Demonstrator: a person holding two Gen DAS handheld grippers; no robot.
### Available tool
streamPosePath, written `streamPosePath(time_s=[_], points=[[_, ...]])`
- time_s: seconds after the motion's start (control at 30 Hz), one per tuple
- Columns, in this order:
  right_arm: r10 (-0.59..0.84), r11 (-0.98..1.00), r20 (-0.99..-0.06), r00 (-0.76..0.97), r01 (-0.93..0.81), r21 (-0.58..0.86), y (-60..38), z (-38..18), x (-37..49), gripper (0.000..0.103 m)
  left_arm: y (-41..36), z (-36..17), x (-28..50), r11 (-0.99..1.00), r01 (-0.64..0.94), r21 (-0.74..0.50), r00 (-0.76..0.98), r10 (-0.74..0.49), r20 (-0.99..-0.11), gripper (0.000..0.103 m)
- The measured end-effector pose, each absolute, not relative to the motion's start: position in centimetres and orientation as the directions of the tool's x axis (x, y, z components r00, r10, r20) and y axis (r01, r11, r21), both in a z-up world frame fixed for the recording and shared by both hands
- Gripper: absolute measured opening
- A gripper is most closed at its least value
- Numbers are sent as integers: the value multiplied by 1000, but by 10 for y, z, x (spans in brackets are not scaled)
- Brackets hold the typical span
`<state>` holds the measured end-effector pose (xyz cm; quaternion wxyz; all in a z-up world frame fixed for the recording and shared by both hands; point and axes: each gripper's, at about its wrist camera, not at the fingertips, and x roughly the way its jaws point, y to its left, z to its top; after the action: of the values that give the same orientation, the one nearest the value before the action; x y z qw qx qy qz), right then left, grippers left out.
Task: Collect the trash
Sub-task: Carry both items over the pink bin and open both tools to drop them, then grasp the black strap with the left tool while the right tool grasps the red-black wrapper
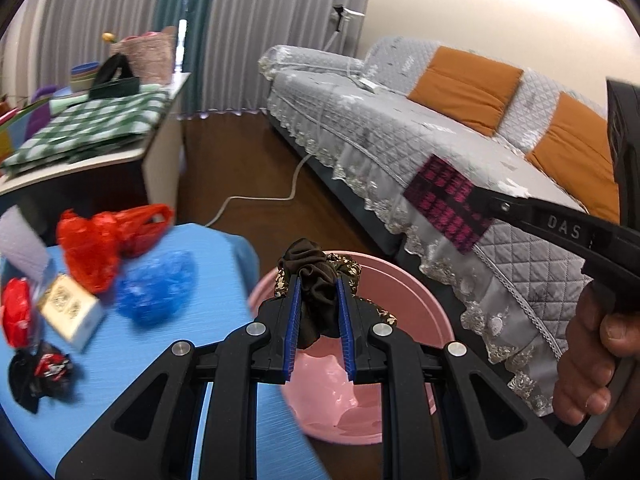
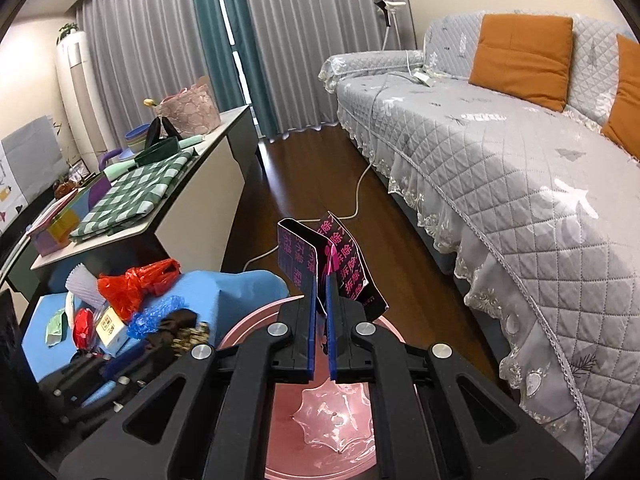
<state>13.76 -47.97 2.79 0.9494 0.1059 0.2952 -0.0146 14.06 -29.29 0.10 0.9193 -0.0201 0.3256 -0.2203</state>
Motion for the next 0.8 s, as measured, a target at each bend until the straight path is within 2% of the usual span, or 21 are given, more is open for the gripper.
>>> streamPosePath(time_s=[0.07, 0.2, 0.5, 0.8], points=[[44, 976, -575, 817, 87, 198, -480, 26, 141, 11, -302, -3, 143, 893, 414, -175, 672, -430, -603, 24], [39, 977, -579, 814, 92, 195, -479, 25, 142, 37, -302, -5, 145, 896, 406, -178, 670, -425, -609, 27], [43, 979, -561, 827, 78, 189, -472, 32, 142, 49, -287, 5, 139, 913, 372, -166, 697, -393, -600, 32], [56, 987, -527, 848, 32, 157, -441, 47, 134, 51, -248, 23, 119, 937, 308, -164, 739, -344, -580, 37]])
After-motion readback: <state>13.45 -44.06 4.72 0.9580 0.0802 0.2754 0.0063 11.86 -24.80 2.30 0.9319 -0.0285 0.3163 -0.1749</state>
